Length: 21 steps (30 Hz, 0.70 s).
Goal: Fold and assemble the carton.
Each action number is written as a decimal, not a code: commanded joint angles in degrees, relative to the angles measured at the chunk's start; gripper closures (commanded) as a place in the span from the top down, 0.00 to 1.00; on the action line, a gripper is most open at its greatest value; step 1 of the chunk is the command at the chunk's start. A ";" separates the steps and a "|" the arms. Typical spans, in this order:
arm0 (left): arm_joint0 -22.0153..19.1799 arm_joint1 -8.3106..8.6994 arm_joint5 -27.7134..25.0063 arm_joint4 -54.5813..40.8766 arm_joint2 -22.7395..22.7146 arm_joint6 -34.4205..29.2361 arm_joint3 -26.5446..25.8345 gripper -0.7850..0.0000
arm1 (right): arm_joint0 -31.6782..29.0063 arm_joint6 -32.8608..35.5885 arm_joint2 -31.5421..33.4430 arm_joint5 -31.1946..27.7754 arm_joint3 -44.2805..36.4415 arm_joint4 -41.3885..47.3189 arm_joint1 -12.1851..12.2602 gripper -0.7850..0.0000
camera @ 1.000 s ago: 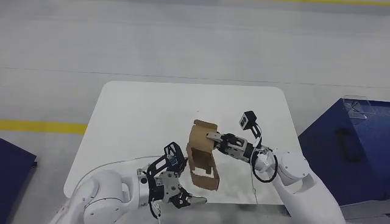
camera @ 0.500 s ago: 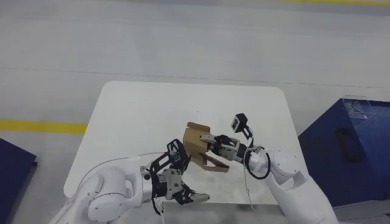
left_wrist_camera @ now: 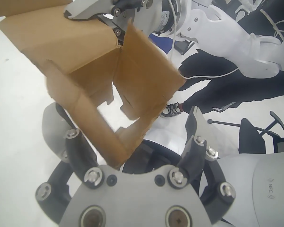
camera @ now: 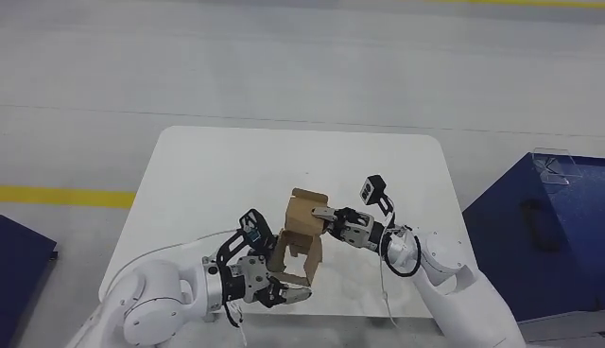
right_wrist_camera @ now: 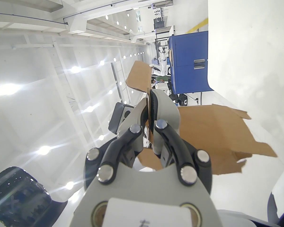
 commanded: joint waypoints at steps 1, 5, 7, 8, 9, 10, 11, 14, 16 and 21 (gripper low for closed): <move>0.30 0.13 1.24 0.72 -0.50 -0.40 -0.08 1.00 | 0.00 0.00 0.00 0.00 0.00 0.00 0.00 0.00; 0.15 0.34 3.47 -0.58 -1.59 -2.46 0.42 1.00 | -0.47 -3.82 0.09 -0.58 0.55 0.88 -0.31 0.00; 0.23 0.49 3.67 -0.59 -2.39 -2.85 0.20 1.00 | 0.29 -4.80 1.04 -0.06 1.87 3.94 -0.51 0.00; 0.44 0.57 3.67 -0.60 -2.88 -2.63 -0.04 1.00 | 0.64 -5.10 1.58 0.18 2.48 5.96 -0.63 0.00; 0.79 0.65 3.78 -0.62 -3.38 -2.31 -0.29 1.00 | 1.02 -5.05 2.13 0.70 3.08 8.05 -0.72 0.00; 1.20 0.71 3.70 -0.78 -3.91 -1.71 -0.67 1.00 | 1.45 -4.87 2.79 1.27 3.72 10.02 -0.78 0.00; 1.67 0.78 3.53 -0.77 -4.48 -0.93 -1.04 1.00 | 1.88 -4.73 3.47 1.72 4.32 11.95 -0.84 0.00; 3.38 0.94 2.97 0.52 -6.18 2.69 -2.09 1.00 | 2.94 -3.91 5.31 3.22 6.09 18.41 -1.07 0.00; 4.01 1.02 3.42 1.84 -6.63 3.16 -2.18 1.00 | 3.43 -4.05 5.93 4.61 6.86 20.81 -1.16 0.00; 4.01 1.02 3.42 1.84 -6.63 3.16 -2.18 1.00 | 3.43 -4.05 5.93 4.61 6.86 20.81 -1.16 0.00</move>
